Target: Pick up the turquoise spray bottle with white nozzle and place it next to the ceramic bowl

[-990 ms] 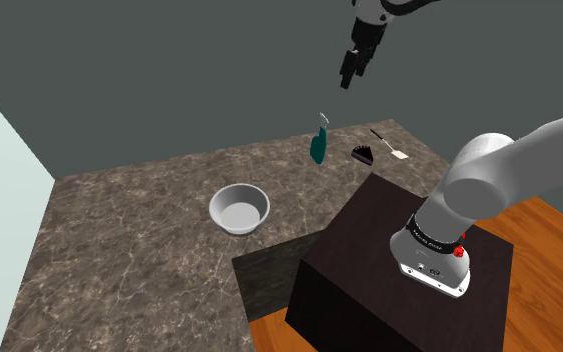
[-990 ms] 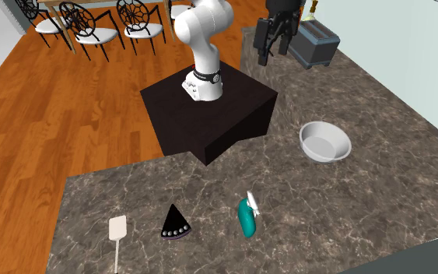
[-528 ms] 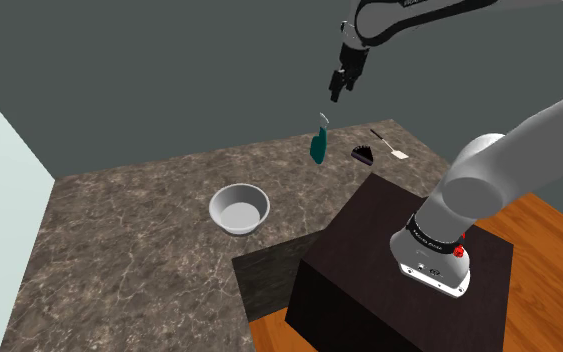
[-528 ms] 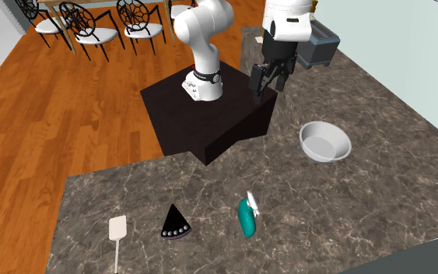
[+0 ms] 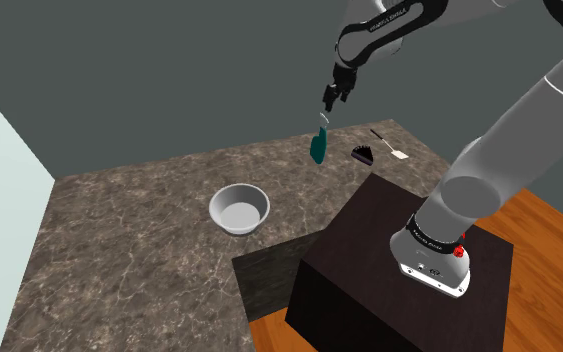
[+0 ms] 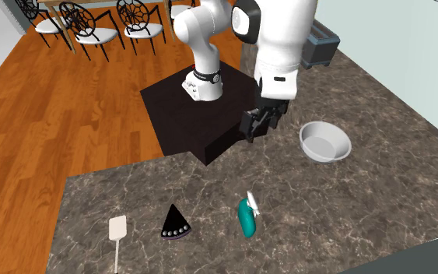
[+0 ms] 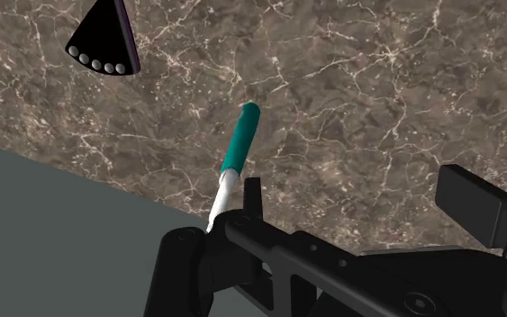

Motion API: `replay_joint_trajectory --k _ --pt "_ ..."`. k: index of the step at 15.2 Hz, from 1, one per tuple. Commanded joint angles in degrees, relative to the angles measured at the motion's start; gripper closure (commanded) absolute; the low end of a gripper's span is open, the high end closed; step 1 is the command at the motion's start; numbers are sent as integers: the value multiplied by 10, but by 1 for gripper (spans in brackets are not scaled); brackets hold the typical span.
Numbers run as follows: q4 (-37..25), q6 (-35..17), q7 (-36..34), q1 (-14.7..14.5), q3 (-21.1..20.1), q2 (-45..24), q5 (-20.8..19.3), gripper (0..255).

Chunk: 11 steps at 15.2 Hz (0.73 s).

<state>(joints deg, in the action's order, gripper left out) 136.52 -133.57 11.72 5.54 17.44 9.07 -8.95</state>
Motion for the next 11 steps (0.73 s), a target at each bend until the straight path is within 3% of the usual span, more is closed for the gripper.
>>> replay_joint_trajectory --k 1,11 --pt "-10 -33 9 3 10 -44 13 0" --pt "-120 -133 84 49 18 -267 125 0"
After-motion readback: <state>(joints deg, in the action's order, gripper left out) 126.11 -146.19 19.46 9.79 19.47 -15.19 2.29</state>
